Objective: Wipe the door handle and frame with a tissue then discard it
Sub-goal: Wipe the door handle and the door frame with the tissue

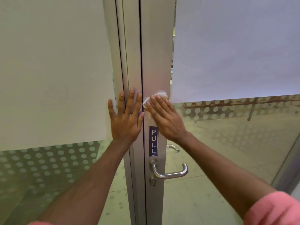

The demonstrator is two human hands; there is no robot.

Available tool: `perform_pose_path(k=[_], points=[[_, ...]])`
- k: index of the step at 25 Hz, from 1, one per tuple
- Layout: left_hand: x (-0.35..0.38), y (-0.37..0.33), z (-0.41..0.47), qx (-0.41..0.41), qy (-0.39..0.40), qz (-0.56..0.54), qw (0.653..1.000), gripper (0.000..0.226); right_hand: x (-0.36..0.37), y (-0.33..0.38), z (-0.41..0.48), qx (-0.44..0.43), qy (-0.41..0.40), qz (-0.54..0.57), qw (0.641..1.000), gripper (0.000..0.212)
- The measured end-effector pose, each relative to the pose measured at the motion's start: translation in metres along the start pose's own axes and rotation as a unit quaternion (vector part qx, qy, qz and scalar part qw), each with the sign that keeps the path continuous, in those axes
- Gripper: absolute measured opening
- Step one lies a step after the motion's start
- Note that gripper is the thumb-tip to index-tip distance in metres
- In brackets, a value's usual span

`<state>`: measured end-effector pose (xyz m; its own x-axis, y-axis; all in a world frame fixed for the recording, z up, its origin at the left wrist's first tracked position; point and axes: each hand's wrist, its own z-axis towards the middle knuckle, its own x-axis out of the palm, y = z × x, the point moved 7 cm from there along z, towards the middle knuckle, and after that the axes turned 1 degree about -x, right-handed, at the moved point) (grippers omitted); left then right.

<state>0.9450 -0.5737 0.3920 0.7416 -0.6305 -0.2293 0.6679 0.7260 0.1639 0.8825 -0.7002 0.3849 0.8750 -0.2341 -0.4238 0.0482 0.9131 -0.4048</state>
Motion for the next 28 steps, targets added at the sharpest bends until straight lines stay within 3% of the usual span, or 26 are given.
perform_pose_path(k=[3,6,10,13,16,19,21,24,26,28], points=[[-0.001,0.002,0.002,-0.002,0.002,0.0,1.0,0.061,0.02,0.037,-0.049,0.033,0.036,0.017,0.999,0.085],[-0.001,0.0,0.001,0.003,-0.005,0.001,1.0,0.061,0.022,0.045,-0.076,0.039,0.07,0.013,0.997,0.086],[0.001,0.001,0.001,0.0,-0.001,-0.003,1.0,0.061,-0.002,0.009,-0.021,0.132,0.012,0.031,0.991,0.082],[0.0,0.001,0.002,-0.001,0.002,-0.003,1.0,0.061,-0.014,-0.01,0.024,0.138,-0.025,0.049,0.989,0.069],[-0.001,0.0,0.002,0.0,0.004,-0.003,1.0,0.061,0.0,0.015,0.001,0.052,0.006,0.061,0.997,0.076],[0.001,0.001,0.001,-0.001,0.005,-0.005,1.0,0.06,0.023,0.045,-0.06,-0.039,0.103,0.06,0.992,0.08],[-0.001,0.0,0.001,0.001,0.004,-0.006,1.0,0.06,0.035,0.046,-0.088,-0.107,0.176,0.076,0.976,0.078],[0.0,0.001,0.001,-0.002,0.009,-0.011,1.0,0.06,0.044,0.047,-0.119,-0.214,0.301,0.1,0.924,0.063],[0.001,0.001,0.001,-0.003,0.008,-0.012,1.0,0.06,0.043,0.047,-0.129,-0.238,0.335,0.096,0.907,0.058],[0.0,0.0,0.0,-0.002,0.005,-0.008,1.0,0.06,0.038,0.037,-0.115,-0.222,0.319,0.079,0.918,0.063]])
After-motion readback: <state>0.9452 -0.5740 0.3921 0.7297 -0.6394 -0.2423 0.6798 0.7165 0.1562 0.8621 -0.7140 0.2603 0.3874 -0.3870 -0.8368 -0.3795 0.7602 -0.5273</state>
